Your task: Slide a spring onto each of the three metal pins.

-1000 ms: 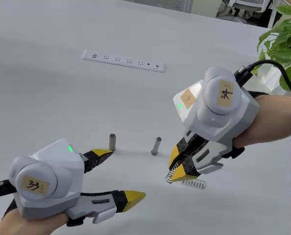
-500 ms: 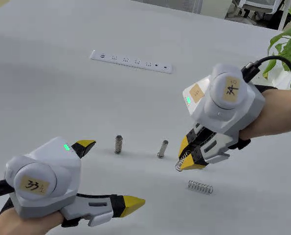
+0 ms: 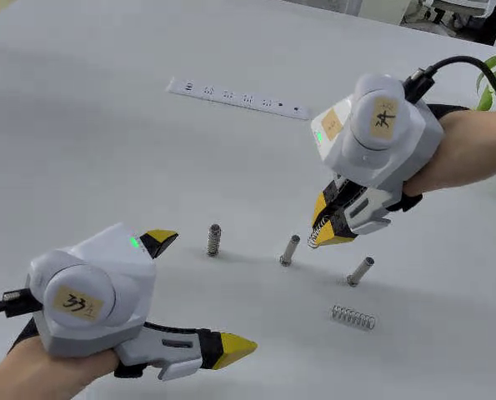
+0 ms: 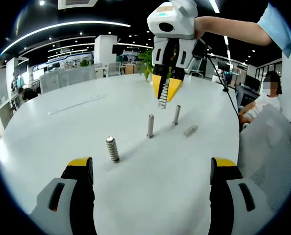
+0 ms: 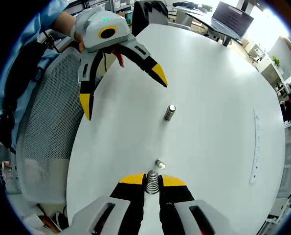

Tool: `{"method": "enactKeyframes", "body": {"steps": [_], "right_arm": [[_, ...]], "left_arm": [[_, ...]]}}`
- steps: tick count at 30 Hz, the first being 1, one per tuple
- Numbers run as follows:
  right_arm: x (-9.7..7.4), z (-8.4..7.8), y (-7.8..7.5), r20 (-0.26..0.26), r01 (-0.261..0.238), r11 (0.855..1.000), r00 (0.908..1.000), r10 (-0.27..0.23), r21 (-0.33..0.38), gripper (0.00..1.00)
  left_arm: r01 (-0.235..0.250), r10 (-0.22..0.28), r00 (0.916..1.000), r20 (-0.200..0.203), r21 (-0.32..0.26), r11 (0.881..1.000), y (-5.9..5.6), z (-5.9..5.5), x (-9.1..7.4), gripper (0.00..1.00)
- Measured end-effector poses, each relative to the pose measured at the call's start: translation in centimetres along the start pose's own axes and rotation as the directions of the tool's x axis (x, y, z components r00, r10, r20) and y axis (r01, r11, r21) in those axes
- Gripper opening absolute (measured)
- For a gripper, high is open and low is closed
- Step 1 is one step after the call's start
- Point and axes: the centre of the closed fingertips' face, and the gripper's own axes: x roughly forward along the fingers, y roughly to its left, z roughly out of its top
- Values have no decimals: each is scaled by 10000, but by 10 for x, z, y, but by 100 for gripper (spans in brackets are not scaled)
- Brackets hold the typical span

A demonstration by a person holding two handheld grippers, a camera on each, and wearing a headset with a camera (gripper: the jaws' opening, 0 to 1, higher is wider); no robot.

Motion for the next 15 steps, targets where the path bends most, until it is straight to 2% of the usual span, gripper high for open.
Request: {"method": "enactKeyframes", "body": {"steps": [7,11,15], "right_arm": [[3,2,-11,-190,1,9993,9998,-8,-379,7],[4,8,-9,-210,-70,9988,9998,61,-476,7],[8,4,-12,-363,-88,9980,9993,65,-629,7]], "left_arm": [[30,-30,10000,-6,-51,10000,-1,-1,2,99],[58,-58,10000,39,-57,10000,-2,-1,3,98],[20,-19,10000,81,-122,9999,-1,-1,3,97]]}}
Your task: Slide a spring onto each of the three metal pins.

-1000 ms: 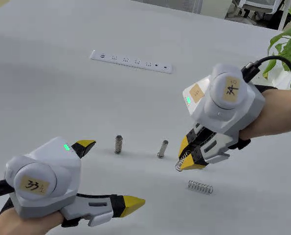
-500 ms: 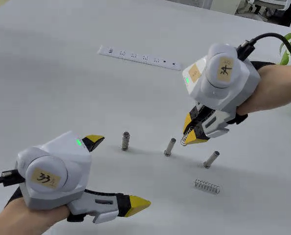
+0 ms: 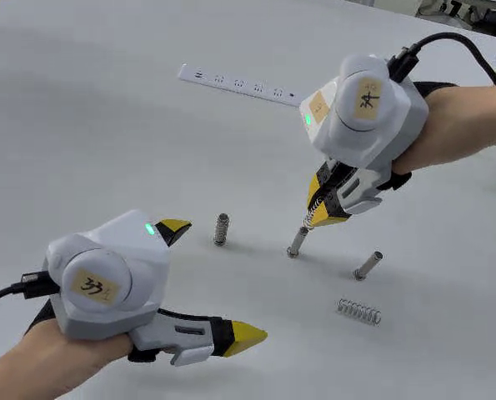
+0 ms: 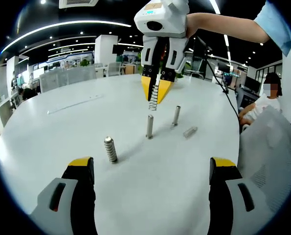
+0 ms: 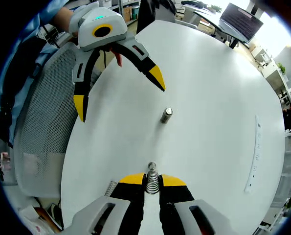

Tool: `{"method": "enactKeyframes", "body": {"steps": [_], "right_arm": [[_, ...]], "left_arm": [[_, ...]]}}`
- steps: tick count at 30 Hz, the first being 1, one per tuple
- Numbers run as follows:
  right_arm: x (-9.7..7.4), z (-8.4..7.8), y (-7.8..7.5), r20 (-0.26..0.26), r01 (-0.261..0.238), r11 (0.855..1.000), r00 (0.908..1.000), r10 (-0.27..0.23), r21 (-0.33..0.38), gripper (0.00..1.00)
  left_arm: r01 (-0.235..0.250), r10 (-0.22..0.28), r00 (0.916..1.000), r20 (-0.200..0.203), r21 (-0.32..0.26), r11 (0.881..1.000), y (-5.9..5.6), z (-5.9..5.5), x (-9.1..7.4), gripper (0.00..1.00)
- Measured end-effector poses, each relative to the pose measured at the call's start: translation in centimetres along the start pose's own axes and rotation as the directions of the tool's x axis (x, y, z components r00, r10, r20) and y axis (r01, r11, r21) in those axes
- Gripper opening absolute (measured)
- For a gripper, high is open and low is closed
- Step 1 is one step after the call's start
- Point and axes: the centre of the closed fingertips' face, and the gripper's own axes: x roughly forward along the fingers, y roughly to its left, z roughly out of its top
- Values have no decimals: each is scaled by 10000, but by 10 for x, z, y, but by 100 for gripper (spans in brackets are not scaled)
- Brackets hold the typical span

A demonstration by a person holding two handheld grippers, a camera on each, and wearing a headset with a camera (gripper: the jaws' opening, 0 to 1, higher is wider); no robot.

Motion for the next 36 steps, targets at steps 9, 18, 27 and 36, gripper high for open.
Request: {"method": "enactKeyframes", "body": {"steps": [9,18,27,36], "right_arm": [[10,-3,-4,-266,-126,9997,9996,120,-198,7],[14,-3,-5,-309,-200,9995,9993,193,-254,7],[16,-4,-3,-390,-264,9993,9989,253,-274,7],[26,-5,-4,-442,-389,9988,9983,376,-306,7]], "left_arm": [[-73,73,10000,60,-123,9999,3,2,0,96],[-62,61,10000,-22,-234,9997,3,-4,0,95],[-46,44,10000,-58,-295,9996,3,-5,0,93],[-57,54,9999,-86,-379,9993,3,-7,-1,91]]}}
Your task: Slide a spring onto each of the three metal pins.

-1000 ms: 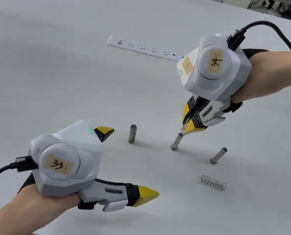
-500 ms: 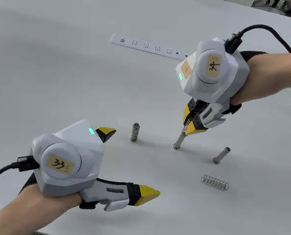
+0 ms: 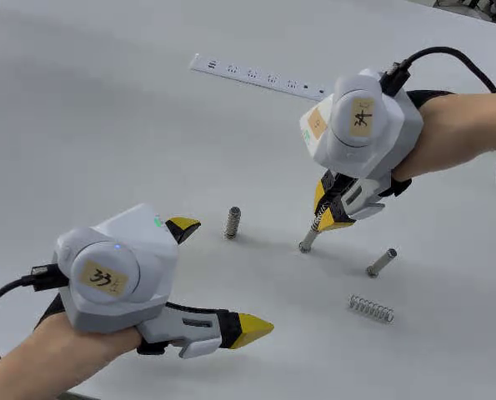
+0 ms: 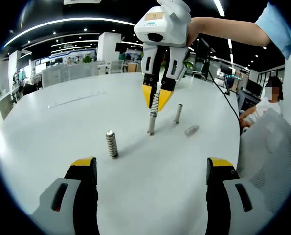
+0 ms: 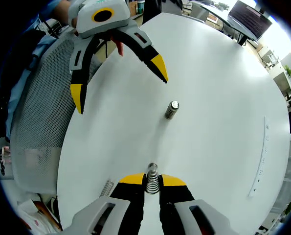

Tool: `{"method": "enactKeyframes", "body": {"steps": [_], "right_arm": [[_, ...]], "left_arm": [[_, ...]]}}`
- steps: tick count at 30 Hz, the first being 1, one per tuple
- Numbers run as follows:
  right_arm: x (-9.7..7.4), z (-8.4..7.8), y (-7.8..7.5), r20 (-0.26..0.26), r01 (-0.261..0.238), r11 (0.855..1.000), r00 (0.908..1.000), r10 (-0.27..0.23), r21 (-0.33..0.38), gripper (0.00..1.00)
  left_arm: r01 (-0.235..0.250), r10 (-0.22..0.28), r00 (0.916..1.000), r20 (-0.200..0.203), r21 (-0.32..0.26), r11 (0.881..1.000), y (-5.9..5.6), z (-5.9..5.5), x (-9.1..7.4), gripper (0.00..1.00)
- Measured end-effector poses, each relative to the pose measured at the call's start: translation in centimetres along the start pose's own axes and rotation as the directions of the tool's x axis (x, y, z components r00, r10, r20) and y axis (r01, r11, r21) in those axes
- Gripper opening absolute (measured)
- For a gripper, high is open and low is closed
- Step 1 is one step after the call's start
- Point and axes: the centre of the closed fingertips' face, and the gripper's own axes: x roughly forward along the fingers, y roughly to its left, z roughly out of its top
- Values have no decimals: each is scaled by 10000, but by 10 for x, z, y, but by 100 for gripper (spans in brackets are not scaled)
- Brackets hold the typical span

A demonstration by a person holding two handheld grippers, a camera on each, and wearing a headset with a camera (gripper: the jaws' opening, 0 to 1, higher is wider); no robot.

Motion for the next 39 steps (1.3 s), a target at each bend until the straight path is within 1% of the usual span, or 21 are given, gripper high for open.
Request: {"method": "enactKeyframes", "body": {"steps": [11,21,27,33,39], "right_arm": [[15,1,3,45,-193,9998,9998,193,97,7],[23,3,8,135,-268,9992,9996,264,291,7],[29,9,13,187,-331,9989,9993,325,334,7],[35,7,14,92,-394,9988,9992,392,284,7],[42,5,11,-60,-382,9990,9992,383,220,7]], "left_arm": [[-152,151,9999,-66,-71,9999,5,-3,-3,91],[-127,126,9999,-91,-100,9999,5,-4,-3,91],[-118,117,9999,-99,-144,9998,5,-5,-3,91],[-110,108,9999,-116,-174,9998,5,-6,-4,90],[-98,96,9999,-98,-171,9998,5,-6,-4,90]]}}
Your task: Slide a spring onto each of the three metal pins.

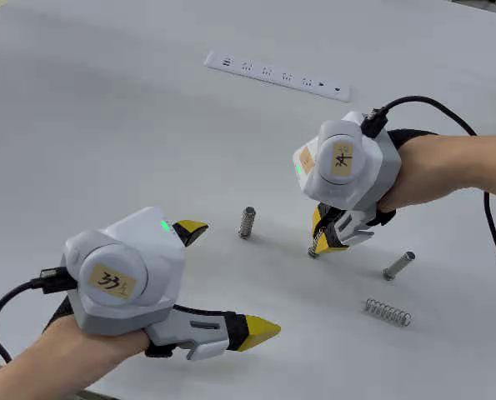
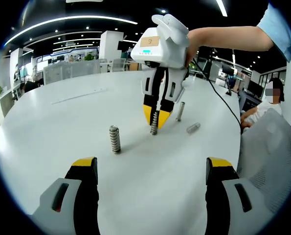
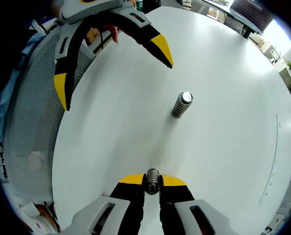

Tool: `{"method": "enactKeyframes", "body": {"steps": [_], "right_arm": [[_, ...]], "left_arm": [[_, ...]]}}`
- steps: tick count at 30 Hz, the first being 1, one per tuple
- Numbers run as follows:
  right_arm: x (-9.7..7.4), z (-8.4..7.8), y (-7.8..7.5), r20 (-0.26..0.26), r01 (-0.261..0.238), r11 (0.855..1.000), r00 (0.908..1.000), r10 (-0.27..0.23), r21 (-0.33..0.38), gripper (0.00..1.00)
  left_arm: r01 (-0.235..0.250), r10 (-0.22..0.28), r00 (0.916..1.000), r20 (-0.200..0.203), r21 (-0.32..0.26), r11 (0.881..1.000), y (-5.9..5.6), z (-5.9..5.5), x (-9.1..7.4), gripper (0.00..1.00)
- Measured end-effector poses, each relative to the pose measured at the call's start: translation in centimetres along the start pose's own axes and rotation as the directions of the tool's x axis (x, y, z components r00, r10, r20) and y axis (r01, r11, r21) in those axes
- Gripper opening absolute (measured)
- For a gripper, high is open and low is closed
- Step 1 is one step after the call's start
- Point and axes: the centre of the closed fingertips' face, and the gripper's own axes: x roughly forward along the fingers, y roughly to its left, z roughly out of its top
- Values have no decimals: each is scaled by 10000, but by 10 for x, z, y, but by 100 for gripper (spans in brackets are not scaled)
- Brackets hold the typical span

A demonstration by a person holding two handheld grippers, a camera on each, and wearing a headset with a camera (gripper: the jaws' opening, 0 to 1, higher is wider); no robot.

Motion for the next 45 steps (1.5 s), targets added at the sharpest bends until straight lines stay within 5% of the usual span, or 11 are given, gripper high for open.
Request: {"method": "enactKeyframes", "body": {"steps": [22,40,45], "right_arm": [[7,-2,-3,-128,86,9997,9999,-89,-236,11],[5,1,-10,1031,942,9944,9898,-986,471,96],[2,1,-10,1272,1036,9923,9856,-1115,671,99]], "left_arm": [[-12,12,10000,41,10,10000,0,1,-1,90],[44,-46,10000,88,167,9999,-1,6,-1,90],[85,-88,9999,94,243,9997,-2,8,-1,90]]}}
